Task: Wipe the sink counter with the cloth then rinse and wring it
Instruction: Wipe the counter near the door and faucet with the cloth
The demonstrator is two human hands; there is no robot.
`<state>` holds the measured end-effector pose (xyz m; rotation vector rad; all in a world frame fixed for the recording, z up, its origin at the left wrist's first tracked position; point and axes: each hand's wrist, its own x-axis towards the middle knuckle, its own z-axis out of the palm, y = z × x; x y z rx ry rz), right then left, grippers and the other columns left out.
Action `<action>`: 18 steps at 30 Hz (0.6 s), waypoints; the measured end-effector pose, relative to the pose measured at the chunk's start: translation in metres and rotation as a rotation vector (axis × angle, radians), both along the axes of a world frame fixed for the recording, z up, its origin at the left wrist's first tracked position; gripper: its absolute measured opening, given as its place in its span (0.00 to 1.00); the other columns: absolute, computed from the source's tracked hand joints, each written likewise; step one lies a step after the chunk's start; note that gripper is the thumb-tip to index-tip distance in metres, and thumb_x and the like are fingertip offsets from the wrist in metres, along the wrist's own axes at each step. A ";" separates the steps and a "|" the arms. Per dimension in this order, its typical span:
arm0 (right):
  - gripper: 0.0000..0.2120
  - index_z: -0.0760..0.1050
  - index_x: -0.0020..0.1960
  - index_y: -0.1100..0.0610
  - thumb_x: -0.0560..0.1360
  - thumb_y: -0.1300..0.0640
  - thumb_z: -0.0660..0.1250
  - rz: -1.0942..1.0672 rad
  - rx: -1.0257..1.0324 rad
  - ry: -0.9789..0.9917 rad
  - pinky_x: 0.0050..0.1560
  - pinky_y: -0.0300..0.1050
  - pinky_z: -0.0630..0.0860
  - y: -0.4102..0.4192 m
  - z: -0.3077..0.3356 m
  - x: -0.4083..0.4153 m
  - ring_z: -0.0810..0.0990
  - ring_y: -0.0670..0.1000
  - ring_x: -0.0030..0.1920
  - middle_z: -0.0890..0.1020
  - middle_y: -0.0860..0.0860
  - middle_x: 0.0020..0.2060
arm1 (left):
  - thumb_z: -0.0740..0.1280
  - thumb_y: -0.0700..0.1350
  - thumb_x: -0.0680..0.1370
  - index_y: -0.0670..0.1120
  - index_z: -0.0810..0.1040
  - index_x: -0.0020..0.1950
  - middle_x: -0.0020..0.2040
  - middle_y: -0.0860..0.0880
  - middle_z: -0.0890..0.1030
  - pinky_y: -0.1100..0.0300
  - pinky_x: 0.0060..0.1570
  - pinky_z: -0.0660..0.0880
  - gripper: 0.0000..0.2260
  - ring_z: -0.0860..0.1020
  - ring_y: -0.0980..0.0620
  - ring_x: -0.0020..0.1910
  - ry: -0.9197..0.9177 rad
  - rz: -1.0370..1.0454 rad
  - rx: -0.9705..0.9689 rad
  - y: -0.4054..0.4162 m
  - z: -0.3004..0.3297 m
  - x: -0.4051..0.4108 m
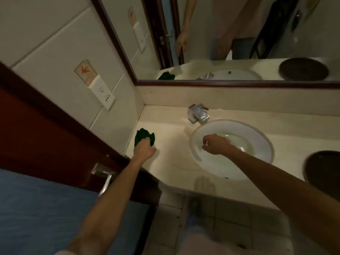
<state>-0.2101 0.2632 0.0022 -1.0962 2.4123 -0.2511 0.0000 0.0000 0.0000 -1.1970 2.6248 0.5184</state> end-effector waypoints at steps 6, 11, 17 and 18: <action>0.15 0.77 0.62 0.53 0.79 0.48 0.66 -0.066 0.067 -0.057 0.57 0.50 0.76 -0.077 -0.032 0.001 0.78 0.57 0.61 0.79 0.54 0.62 | 0.70 0.55 0.73 0.43 0.65 0.72 0.65 0.40 0.72 0.44 0.52 0.79 0.33 0.75 0.41 0.60 -0.049 0.035 0.015 -0.080 -0.057 -0.019; 0.16 0.75 0.65 0.52 0.80 0.47 0.64 -0.086 0.142 -0.096 0.56 0.50 0.75 -0.118 -0.062 -0.002 0.78 0.58 0.62 0.78 0.54 0.64 | 0.69 0.57 0.75 0.47 0.57 0.78 0.74 0.39 0.63 0.42 0.59 0.74 0.37 0.68 0.36 0.67 -0.102 -0.083 0.002 -0.120 -0.093 -0.046; 0.15 0.76 0.64 0.53 0.81 0.47 0.60 -0.068 0.198 -0.093 0.56 0.50 0.76 -0.145 -0.087 -0.003 0.79 0.58 0.60 0.79 0.55 0.62 | 0.67 0.57 0.77 0.44 0.66 0.75 0.72 0.37 0.66 0.43 0.58 0.75 0.30 0.70 0.36 0.65 -0.152 -0.071 -0.043 -0.143 -0.132 -0.071; 0.15 0.76 0.64 0.53 0.82 0.48 0.60 -0.061 0.209 -0.093 0.56 0.50 0.76 -0.149 -0.089 -0.003 0.80 0.58 0.60 0.80 0.55 0.61 | 0.66 0.53 0.79 0.44 0.66 0.75 0.72 0.36 0.66 0.44 0.56 0.76 0.26 0.70 0.36 0.65 -0.158 -0.066 -0.075 -0.143 -0.134 -0.074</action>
